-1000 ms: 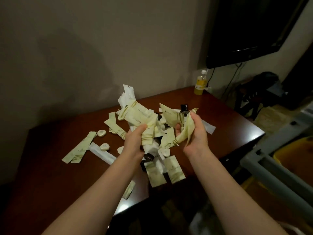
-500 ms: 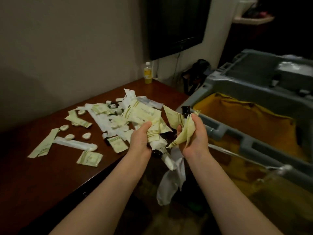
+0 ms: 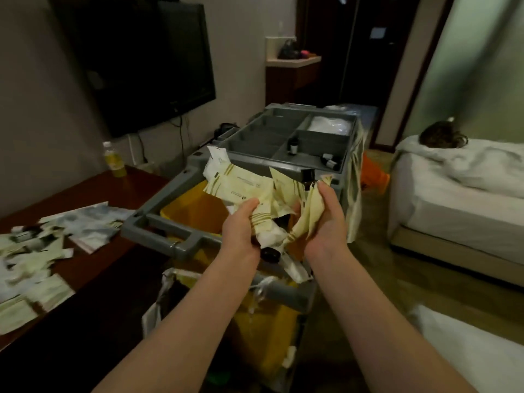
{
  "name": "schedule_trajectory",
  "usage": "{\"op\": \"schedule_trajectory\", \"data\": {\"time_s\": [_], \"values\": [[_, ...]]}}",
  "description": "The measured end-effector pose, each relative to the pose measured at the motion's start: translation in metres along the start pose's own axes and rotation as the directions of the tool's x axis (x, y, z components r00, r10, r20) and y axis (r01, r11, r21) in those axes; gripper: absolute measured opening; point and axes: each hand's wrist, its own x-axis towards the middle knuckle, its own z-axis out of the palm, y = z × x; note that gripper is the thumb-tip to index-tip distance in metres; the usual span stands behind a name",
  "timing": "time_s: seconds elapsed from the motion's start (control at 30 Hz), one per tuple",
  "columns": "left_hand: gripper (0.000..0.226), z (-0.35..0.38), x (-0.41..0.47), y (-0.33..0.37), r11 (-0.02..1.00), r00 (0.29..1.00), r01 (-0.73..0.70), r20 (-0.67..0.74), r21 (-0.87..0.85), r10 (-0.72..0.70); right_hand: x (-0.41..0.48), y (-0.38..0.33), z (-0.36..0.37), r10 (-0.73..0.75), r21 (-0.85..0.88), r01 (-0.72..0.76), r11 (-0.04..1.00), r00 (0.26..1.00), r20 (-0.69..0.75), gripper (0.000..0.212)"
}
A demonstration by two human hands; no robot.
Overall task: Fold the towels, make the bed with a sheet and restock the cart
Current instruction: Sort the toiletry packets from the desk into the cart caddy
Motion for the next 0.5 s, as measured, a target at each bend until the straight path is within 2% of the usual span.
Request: {"op": "schedule_trajectory", "data": {"time_s": [0.1,0.2,0.3,0.4,0.5], "values": [[0.010,0.044,0.021,-0.013,1.000,1.000,0.007,0.013,-0.009,-0.007,0.037,-0.033,-0.007,-0.026,0.065,0.024,0.998,0.999,0.038,0.039],[0.010,0.071,0.053,-0.014,0.999,0.999,-0.037,0.023,-0.032,0.038,0.074,-0.054,-0.005,-0.058,0.053,0.055,0.997,0.995,0.075,0.024],[0.013,0.096,0.097,-0.012,0.995,0.997,-0.076,0.021,-0.064,0.078,0.120,-0.067,0.006,-0.077,0.008,0.077,0.997,0.991,0.110,0.024],[0.018,0.120,0.136,-0.009,0.992,0.995,-0.087,0.047,-0.095,0.092,0.158,-0.080,0.019,-0.048,-0.080,0.059,0.995,0.990,0.129,0.041],[0.030,0.136,0.166,-0.009,0.986,0.993,-0.115,0.012,-0.122,0.118,0.196,-0.092,0.031,0.015,-0.090,-0.002,0.996,0.989,0.145,0.044]]}}
